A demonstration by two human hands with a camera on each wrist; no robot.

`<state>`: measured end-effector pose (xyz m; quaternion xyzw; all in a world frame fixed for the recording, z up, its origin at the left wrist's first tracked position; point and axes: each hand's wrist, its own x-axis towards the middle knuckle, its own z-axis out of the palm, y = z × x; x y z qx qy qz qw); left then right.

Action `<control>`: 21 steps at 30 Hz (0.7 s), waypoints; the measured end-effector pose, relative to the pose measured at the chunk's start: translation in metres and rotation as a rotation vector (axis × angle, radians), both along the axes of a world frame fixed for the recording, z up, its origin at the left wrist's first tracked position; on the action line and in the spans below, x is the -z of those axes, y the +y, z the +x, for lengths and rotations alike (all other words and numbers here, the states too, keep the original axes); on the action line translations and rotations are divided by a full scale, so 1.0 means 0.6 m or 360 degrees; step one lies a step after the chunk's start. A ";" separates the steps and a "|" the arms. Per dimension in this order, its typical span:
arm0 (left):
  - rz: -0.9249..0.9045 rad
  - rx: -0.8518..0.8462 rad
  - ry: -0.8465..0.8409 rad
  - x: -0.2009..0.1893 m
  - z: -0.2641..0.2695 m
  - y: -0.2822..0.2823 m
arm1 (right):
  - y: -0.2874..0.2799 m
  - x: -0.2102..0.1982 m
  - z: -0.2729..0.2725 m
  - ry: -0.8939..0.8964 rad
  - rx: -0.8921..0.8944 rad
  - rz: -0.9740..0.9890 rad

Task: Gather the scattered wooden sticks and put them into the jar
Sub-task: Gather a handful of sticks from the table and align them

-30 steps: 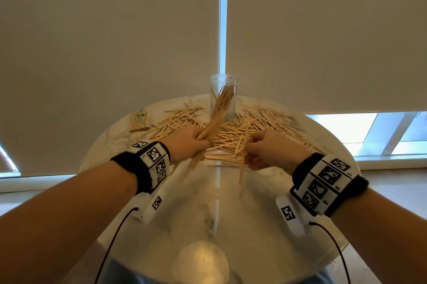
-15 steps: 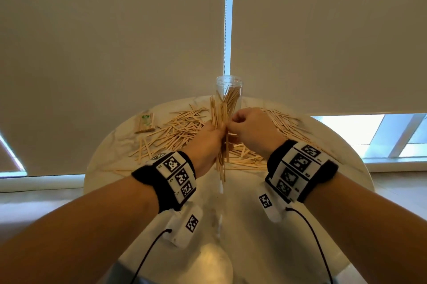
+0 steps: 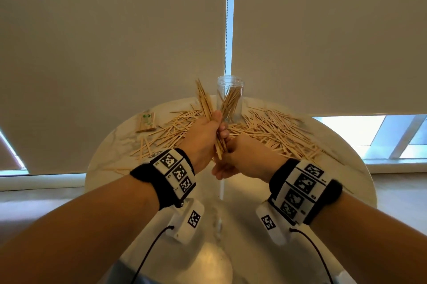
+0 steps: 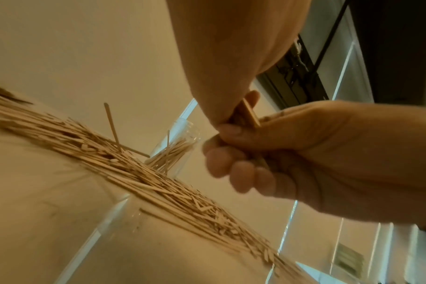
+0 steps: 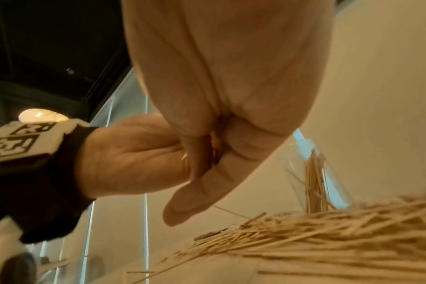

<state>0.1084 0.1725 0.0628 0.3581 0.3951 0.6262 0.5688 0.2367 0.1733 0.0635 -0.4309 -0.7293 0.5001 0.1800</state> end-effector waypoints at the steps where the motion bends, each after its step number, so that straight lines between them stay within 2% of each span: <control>1: -0.0003 -0.0001 0.0007 0.001 -0.002 0.000 | 0.000 -0.002 -0.002 -0.0026 -0.0033 -0.0006; 4: 0.0007 -0.0070 0.0219 0.000 -0.017 -0.002 | 0.012 -0.019 0.011 -0.0612 -0.0106 0.0338; 5: 0.0006 -0.0052 0.0349 0.000 -0.024 -0.005 | 0.023 -0.029 0.017 -0.0644 -0.0030 0.0494; 6: -0.0003 -0.0006 0.0501 0.002 -0.029 -0.009 | 0.030 -0.044 0.023 -0.0512 0.0096 0.0598; 9: -0.0033 0.0248 0.1026 0.012 -0.029 -0.024 | 0.049 -0.100 0.031 0.0164 0.0584 0.0745; 10: -0.0023 0.0320 0.1193 0.015 -0.025 -0.027 | 0.050 -0.114 0.029 0.0229 0.0650 0.0788; 11: -0.0001 0.0364 0.1313 0.015 -0.019 -0.029 | 0.054 -0.120 0.026 0.0169 0.0602 0.0846; 12: 0.0025 0.0381 0.1390 0.015 -0.014 -0.030 | 0.052 -0.119 0.022 -0.0029 0.0454 0.0870; 14: 0.0115 0.0386 0.1599 0.010 -0.009 -0.028 | 0.041 -0.104 0.012 -0.0702 0.0041 0.0885; 15: 0.0163 0.0380 0.1773 0.005 -0.009 -0.028 | 0.038 -0.091 0.008 -0.1051 -0.0112 0.0989; 17: 0.0210 0.0353 0.2050 -0.001 -0.014 -0.026 | 0.035 -0.069 0.002 -0.1458 -0.0255 0.1369; 18: 0.0213 0.0365 0.2078 -0.004 -0.016 -0.026 | 0.035 -0.061 -0.001 -0.1522 -0.0275 0.1504; 21: 0.0267 0.0451 0.1998 -0.021 -0.017 -0.025 | 0.043 -0.047 -0.008 -0.1328 -0.0132 0.1591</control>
